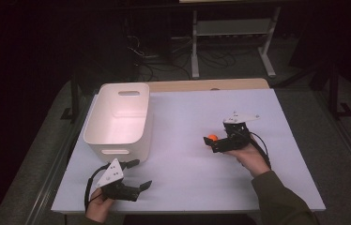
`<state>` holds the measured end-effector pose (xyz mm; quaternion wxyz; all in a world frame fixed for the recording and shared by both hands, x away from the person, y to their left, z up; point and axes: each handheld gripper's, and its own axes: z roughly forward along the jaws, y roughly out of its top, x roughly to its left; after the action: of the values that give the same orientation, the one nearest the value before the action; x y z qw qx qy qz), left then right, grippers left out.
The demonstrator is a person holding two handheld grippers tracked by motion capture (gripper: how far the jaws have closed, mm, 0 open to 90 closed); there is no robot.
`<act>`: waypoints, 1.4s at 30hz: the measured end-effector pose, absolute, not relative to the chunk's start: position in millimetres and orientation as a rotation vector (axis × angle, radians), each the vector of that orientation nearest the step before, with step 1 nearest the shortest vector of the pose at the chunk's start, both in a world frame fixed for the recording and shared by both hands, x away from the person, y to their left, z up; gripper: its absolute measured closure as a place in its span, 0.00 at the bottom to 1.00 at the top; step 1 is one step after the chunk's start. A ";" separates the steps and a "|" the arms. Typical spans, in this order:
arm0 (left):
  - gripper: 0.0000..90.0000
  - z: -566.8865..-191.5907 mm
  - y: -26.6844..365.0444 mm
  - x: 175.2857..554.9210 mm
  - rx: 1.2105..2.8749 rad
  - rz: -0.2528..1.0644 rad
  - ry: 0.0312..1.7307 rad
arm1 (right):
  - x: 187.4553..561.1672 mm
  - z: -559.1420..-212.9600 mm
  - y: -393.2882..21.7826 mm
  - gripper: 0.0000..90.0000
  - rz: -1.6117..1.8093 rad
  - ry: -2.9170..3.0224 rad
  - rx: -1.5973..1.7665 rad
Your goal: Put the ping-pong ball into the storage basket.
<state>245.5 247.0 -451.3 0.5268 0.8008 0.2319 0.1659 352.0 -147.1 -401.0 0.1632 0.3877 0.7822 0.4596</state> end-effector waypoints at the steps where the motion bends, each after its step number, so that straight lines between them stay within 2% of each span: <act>1: 0.16 -451.3 247.0 245.6 1.914 0.394 0.556 | 352.0 -401.0 -147.1 0.00 1.311 2.231 1.106; 42: 0.16 -451.2 247.3 245.0 1.914 0.401 0.550 | 384.6 -403.7 -131.2 0.00 1.288 2.218 1.097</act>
<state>245.0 247.3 -451.2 0.5273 0.8006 0.2299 0.1676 384.6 -131.2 -403.7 0.1750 0.3872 0.7828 0.4545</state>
